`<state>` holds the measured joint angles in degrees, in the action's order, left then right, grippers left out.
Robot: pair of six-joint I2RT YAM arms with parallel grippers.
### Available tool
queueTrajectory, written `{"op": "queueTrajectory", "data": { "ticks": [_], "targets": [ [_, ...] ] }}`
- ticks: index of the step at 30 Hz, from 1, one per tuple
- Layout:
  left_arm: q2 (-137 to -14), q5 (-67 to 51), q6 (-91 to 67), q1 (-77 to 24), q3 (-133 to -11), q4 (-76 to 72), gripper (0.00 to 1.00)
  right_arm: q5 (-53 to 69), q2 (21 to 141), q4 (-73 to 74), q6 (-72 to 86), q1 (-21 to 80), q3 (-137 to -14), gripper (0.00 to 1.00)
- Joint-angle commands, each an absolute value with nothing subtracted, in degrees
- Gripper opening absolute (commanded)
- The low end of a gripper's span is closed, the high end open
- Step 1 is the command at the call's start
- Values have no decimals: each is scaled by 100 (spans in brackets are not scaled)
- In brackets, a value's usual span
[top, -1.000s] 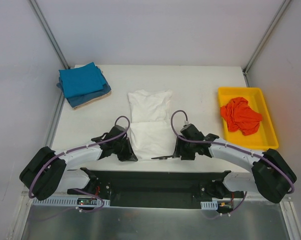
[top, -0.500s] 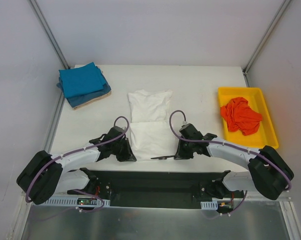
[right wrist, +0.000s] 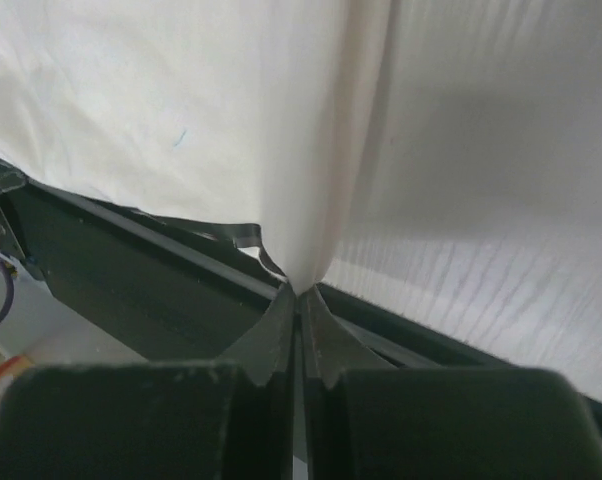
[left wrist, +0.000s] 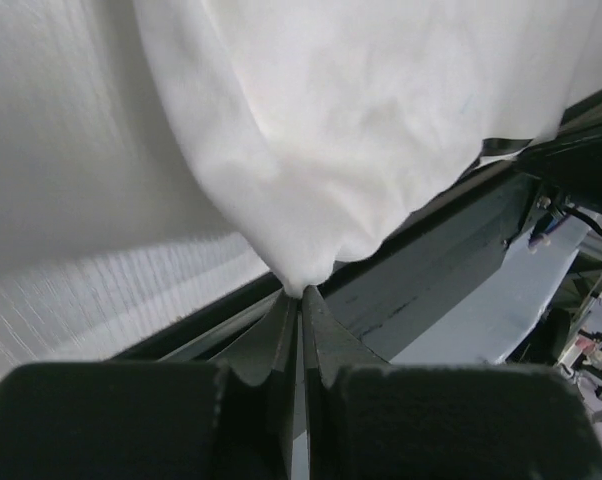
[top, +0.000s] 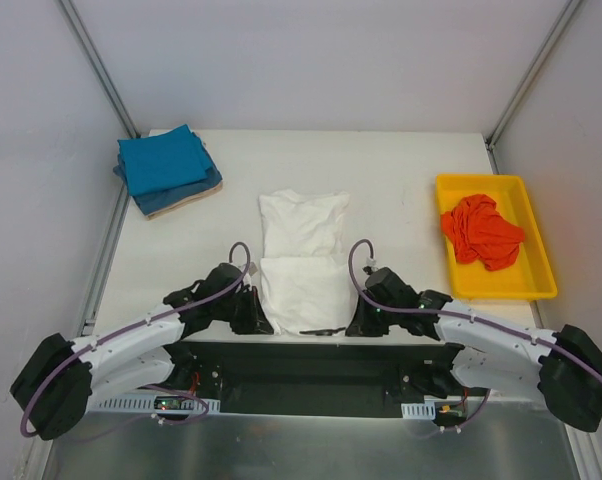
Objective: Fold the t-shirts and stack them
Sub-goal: Grab one side of the 2/3 rectangular tshirt with both arms, then fold the long partially folded tshirt into a neat square
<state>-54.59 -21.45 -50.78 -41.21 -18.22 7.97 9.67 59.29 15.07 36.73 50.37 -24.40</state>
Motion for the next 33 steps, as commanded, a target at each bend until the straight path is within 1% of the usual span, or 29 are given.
{"op": "queueTrajectory", "data": {
  "ticks": [1, 3, 5, 9, 10, 13, 18, 19, 23, 28, 33],
  "targets": [
    [-4695, -2391, -5273, -4289, -1802, 1458, 0, 758, 5319, 1721, 4340, 5764, -2496, 1],
    [-4247, -2400, -5282, -4307, -1828, 1738, 0, 555, 5151, 1889, 4421, 6063, -2654, 1],
    [-3835, -2373, -5265, -4307, -1907, 1898, 0, 283, 4906, 2310, 4342, 6134, -2925, 1],
    [-3560, -1979, -5020, -4307, -2415, 2355, 0, 35, 4509, 2759, 4237, 6144, -3251, 1],
    [-3577, -1891, -4966, -4307, -2513, 2486, 0, -235, 4448, 2838, 4193, 6144, -3330, 1],
    [-3744, -1645, -4703, -4307, -2943, 2566, 0, -526, 4298, 3048, 3938, 6144, -3681, 1],
    [-4244, -1038, -4159, -4307, -3821, 2628, 0, -1264, 4438, 3646, 3437, 6100, -4550, 1],
    [-4384, -741, -4088, -4298, -3936, 2628, 0, -1483, 4465, 3726, 3384, 6065, -4692, 1],
    [-4772, -256, -3973, -4219, -4437, 2611, 0, -1836, 4596, 3806, 3191, 5741, -5132, 1],
    [-5404, -97, -3771, -3982, -5070, 2514, 0, -1636, 5000, 3674, 2805, 5222, -5589, 1],
    [-5940, -395, -3542, -3429, -5466, 2251, 0, -1258, 5414, 3551, 2497, 4457, -5994, 1]
  ]
}}
